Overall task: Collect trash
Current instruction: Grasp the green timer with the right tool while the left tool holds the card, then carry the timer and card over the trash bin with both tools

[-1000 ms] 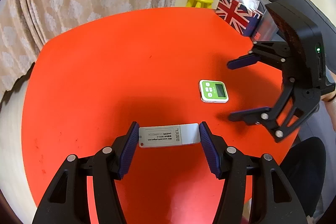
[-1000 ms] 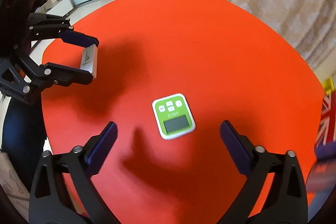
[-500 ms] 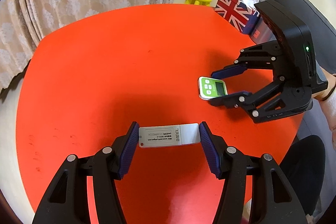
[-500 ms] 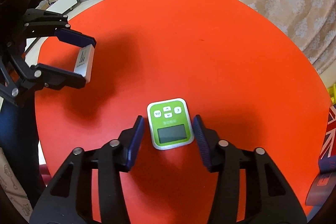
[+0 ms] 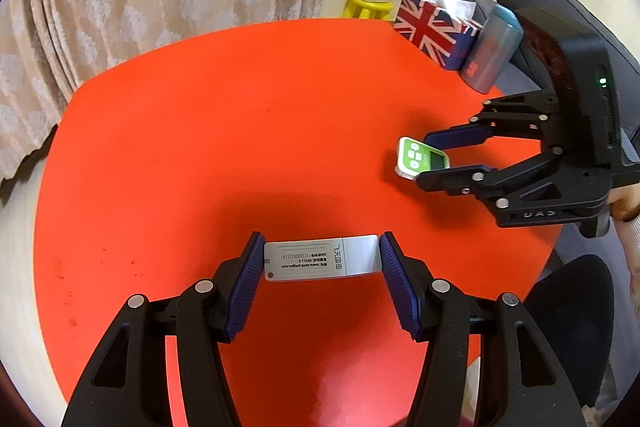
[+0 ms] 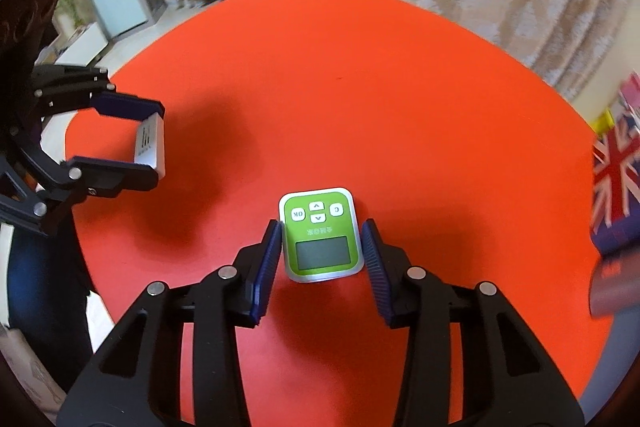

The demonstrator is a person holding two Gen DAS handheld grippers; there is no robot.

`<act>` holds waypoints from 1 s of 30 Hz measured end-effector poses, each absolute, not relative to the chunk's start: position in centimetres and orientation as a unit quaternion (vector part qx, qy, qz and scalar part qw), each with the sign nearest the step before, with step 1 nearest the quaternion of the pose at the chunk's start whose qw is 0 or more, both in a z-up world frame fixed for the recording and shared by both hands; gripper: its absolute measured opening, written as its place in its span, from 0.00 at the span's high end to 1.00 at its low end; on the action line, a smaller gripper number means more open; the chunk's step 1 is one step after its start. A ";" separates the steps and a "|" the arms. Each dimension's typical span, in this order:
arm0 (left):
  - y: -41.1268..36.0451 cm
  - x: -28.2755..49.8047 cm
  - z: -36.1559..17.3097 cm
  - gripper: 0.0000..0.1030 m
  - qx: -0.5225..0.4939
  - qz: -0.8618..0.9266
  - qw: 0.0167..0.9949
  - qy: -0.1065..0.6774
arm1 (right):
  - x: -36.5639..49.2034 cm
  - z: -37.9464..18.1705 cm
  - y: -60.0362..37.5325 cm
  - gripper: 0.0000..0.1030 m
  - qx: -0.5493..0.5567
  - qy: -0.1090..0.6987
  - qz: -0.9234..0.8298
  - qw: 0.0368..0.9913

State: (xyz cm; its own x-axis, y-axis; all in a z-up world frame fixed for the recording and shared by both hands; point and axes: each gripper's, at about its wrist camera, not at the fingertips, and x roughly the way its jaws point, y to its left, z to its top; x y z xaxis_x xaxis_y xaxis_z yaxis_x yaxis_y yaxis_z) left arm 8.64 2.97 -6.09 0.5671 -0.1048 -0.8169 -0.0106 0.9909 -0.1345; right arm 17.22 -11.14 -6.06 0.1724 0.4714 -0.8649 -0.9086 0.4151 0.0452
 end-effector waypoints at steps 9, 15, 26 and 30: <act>0.9 6.3 -4.0 0.45 -0.051 -0.041 0.892 0.446 | 13.4 -2.4 -15.2 0.60 -0.215 0.420 0.463 0.750; -0.5 4.3 -3.0 0.45 -0.046 -0.048 0.898 0.436 | 11.2 -0.3 -17.6 0.60 -0.199 0.412 0.460 0.761; -3.4 -0.4 -2.8 0.45 -0.038 -0.063 0.900 0.430 | 5.8 0.2 -21.9 0.60 -0.186 0.408 0.476 0.756; -4.1 -1.9 -3.1 0.45 -0.039 -0.064 0.899 0.430 | 3.5 -0.6 -22.6 0.60 -0.184 0.413 0.487 0.748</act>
